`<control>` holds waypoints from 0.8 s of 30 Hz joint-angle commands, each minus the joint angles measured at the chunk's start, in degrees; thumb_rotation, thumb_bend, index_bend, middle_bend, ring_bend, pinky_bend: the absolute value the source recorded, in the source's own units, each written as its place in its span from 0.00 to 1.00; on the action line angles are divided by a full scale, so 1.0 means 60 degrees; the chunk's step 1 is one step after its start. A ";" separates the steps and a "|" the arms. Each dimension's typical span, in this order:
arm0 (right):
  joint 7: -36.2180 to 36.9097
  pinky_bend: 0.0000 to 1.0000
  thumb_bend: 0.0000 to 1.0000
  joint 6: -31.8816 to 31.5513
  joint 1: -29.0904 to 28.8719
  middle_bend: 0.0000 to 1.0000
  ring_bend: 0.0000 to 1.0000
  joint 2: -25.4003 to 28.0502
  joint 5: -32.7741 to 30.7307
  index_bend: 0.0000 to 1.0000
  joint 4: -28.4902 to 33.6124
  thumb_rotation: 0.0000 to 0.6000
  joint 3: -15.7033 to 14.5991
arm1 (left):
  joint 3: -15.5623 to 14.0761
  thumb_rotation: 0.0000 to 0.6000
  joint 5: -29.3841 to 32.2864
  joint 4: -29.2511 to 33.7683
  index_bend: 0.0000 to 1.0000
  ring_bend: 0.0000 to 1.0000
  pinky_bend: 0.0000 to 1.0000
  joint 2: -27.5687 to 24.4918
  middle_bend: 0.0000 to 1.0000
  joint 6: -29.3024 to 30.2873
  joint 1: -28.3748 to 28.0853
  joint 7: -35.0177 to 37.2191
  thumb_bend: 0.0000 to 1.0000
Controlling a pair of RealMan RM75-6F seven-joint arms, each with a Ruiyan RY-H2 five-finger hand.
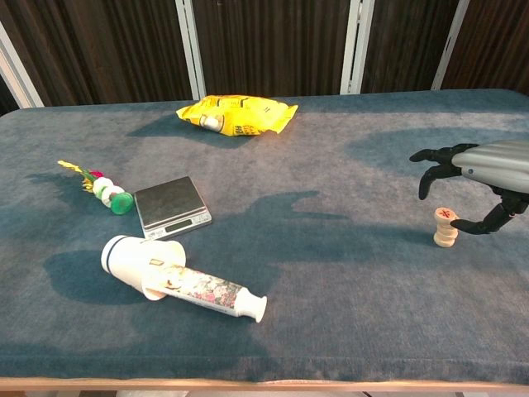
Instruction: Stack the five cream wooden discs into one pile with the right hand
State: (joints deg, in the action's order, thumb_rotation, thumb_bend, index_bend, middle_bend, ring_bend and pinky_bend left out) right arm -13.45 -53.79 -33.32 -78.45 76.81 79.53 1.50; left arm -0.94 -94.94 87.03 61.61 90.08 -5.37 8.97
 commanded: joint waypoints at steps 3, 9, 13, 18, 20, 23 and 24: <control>-0.0002 0.00 0.50 -0.0093 0.0088 0.01 0.00 0.0167 -0.0056 0.39 0.0165 1.00 0.0036 | 0.0000 1.00 -0.0016 -0.0003 0.00 0.00 0.00 -0.0004 0.00 0.0020 0.0005 0.0011 0.50; 0.0208 0.00 0.50 -0.0145 0.0141 0.01 0.00 0.0353 0.0172 0.42 0.0402 1.00 -0.0030 | 0.0002 1.00 -0.0010 0.0011 0.00 0.00 0.00 0.0015 0.00 0.0001 0.0001 -0.0036 0.50; 0.0325 0.00 0.50 -0.0191 0.0145 0.01 0.00 0.0402 0.0546 0.42 0.0623 1.00 -0.0175 | 0.0003 1.00 -0.0012 0.0017 0.00 0.00 0.00 0.0020 0.00 -0.0005 -0.0001 -0.0062 0.50; 0.0176 0.00 0.50 -0.0155 0.0129 0.01 0.00 0.0330 0.0792 0.43 0.0803 1.00 -0.0314 | -0.0001 1.00 -0.0018 0.0016 0.00 0.00 0.00 0.0013 0.00 0.0015 0.0013 -0.0055 0.50; 0.0116 0.00 0.50 -0.0094 0.0120 0.01 0.00 0.0321 0.0825 0.43 0.0855 1.00 -0.0363 | -0.0001 1.00 -0.0022 0.0015 0.00 0.00 0.00 0.0009 0.00 0.0029 0.0019 -0.0042 0.50; 0.0003 0.00 0.50 -0.0097 0.0141 0.01 0.00 0.0327 0.0890 0.44 0.0938 1.00 -0.0427 | -0.0004 1.00 -0.0029 0.0008 0.00 0.00 0.00 0.0003 0.00 0.0047 0.0028 -0.0017 0.50; -0.0105 0.00 0.50 -0.0150 0.0175 0.01 0.00 0.0332 0.0899 0.44 0.0950 1.00 -0.0444 | -0.0006 1.00 -0.0031 0.0003 0.00 0.00 0.00 0.0001 0.00 0.0041 0.0026 -0.0013 0.50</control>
State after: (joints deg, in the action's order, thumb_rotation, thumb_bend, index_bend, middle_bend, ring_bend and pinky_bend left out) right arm -13.68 -54.46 -32.42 -76.48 82.09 85.11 -1.04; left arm -0.97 -95.12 87.05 61.62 90.34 -5.21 8.89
